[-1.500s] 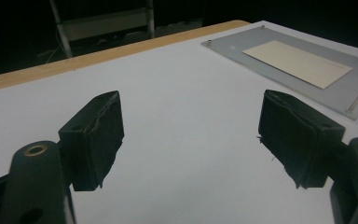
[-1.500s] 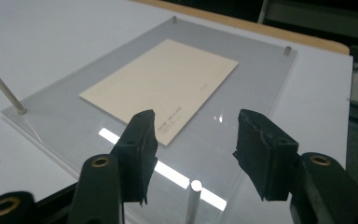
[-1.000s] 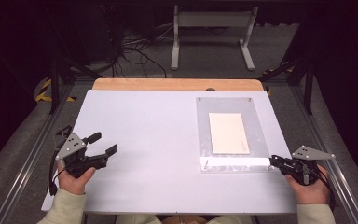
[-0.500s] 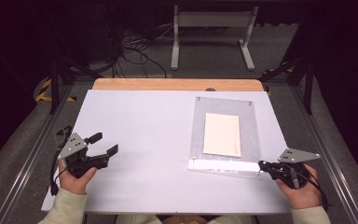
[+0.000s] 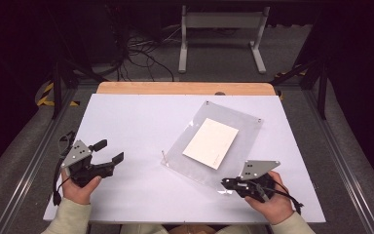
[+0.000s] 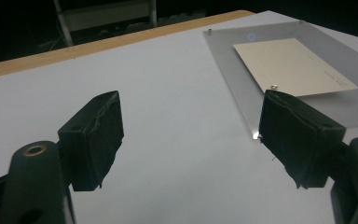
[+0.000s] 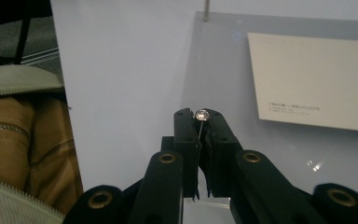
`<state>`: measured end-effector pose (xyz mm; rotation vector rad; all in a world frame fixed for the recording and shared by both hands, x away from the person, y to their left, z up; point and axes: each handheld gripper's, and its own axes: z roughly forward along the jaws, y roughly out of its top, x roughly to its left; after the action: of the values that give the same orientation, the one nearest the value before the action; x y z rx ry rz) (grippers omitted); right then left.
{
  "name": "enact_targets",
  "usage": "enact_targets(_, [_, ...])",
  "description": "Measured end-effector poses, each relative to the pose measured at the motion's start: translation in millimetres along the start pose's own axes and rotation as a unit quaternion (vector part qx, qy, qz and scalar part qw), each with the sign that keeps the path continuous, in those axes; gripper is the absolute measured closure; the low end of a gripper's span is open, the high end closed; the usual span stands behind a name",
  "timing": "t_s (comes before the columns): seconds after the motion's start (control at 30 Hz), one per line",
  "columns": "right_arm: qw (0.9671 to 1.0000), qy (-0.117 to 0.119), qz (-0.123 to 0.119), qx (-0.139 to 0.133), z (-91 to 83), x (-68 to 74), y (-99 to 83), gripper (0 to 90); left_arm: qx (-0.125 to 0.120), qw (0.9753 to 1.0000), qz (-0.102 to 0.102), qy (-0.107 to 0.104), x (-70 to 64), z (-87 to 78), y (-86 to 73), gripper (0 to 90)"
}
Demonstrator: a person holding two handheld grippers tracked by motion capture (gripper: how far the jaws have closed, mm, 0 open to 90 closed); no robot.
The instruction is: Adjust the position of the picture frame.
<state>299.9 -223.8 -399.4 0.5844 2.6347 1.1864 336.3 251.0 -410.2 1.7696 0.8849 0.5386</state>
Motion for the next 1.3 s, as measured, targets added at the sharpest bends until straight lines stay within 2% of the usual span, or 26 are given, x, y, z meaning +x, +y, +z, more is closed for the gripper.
enact_targets(0.07, [1.0, 0.007, -0.004, -0.001, 5.4, 1.6, 4.5, 84.5, -0.001, 1.0, -0.002, 0.002, 0.2, -0.3, -0.3, 22.2])
enact_targets(0.1, [0.9997, 0.02, -0.015, 0.0, 16.8, 5.0, 13.7, 84.4, 0.0, 1.0, -0.003, 0.001, 0.8, -0.6, -0.5, 22.2])
enact_targets(0.17, [0.9993, 0.03, -0.024, -0.001, 28.3, 8.3, 22.9, 84.3, 0.001, 1.0, -0.002, 0.001, 0.4, 0.1, -0.5, 22.2])
enact_targets(0.27, [0.9988, 0.04, -0.029, -0.005, 38.9, 10.6, 31.5, 84.2, 0.004, 1.0, 0.001, -0.002, -0.3, 1.3, -0.4, 22.2])
enact_targets(0.4, [0.9975, 0.059, -0.037, -0.015, 61.4, 12.8, 48.2, 84.0, 0.006, 1.0, 0.001, -0.002, 0.4, 2.8, -1.0, 22.2])
enact_targets(0.43, [0.9971, 0.064, -0.039, -0.017, 72.8, 13.9, 53.4, 84.1, 0.008, 1.0, 0.0, -0.003, 0.4, 3.5, -1.1, 22.2])
enact_targets(0.47, [0.9971, 0.064, -0.039, -0.017, 72.8, 13.9, 53.4, 84.1, 0.008, 1.0, 0.0, -0.003, 0.4, 3.5, -1.1, 22.2])
enact_targets(0.53, [0.9967, 0.066, -0.044, -0.013, 89.5, 16.2, 57.9, 84.1, 0.009, 1.0, 0.002, -0.004, -0.4, 4.5, -1.3, 22.2])
enact_targets(0.63, [0.9971, 0.054, -0.052, -0.008, 109.6, 19.9, 60.6, 84.0, 0.014, 0.9999, 0.006, -0.008, -2.3, 6.4, -1.5, 22.2])
enact_targets(0.73, [0.9973, 0.047, -0.055, -0.008, 116.9, 21.1, 61.9, 83.4, 0.018, 0.9997, 0.011, -0.011, -4.3, 8.9, -2.0, 22.2])
enact_targets(0.8, [0.9973, 0.046, -0.056, -0.009, 115.7, 19.7, 61.6, 76.8, 0.024, 0.9995, 0.013, -0.017, -6.3, 11.1, -2.4, 22.2])
enact_targets(0.83, [0.9974, 0.045, -0.054, -0.018, 112.1, 18.7, 61.3, 72.1, 0.026, 0.9994, 0.014, -0.021, -7.9, 12.3, -2.3, 22.2])
enact_targets(0.93, [0.9956, 0.055, -0.05, -0.056, 93.6, 13.9, 60.5, 65.9, 0.03, 0.9985, 0.026, -0.038, -19.1, 18.1, -0.9, 22.2])
enact_targets(0.97, [0.995, 0.052, -0.044, -0.073, 82.0, 9.7, 59.3, 65.4, 0.031, 0.9982, 0.026, -0.044, -23.0, 19.8, -0.5, 22.1])
enact_targets(1.03, [0.9944, 0.043, -0.034, -0.09, 68.6, 2.4, 56.5, 65.3, 0.036, 0.9968, 0.039, -0.06, -33.7, 25.7, 2.0, 22.1])
enact_targets(1.07, [0.9936, 0.041, -0.02, -0.104, 59.5, -4.0, 53.6, 65.4, 0.038, 0.9962, 0.042, -0.065, -37.2, 27.9, 2.9, 22.1])
enact_targets(1.13, [0.9926, 0.031, -0.002, -0.118, 47.6, -12.7, 49.0, 65.3, 0.041, 0.9947, 0.046, -0.083, -46.5, 34.6, 4.6, 22.1])
enact_targets(1.27, [0.9904, -0.002, 0.026, -0.136, 26.1, -31.3, 37.6, 64.3, 0.049, 0.9895, 0.053, -0.125, -63.5, 48.0, 7.0, 22.5])
enact_targets(1.3, [0.9904, -0.002, 0.026, -0.136, 26.1, -31.3, 37.6, 64.3, 0.049, 0.9895, 0.053, -0.125, -63.5, 48.0, 7.0, 22.8])
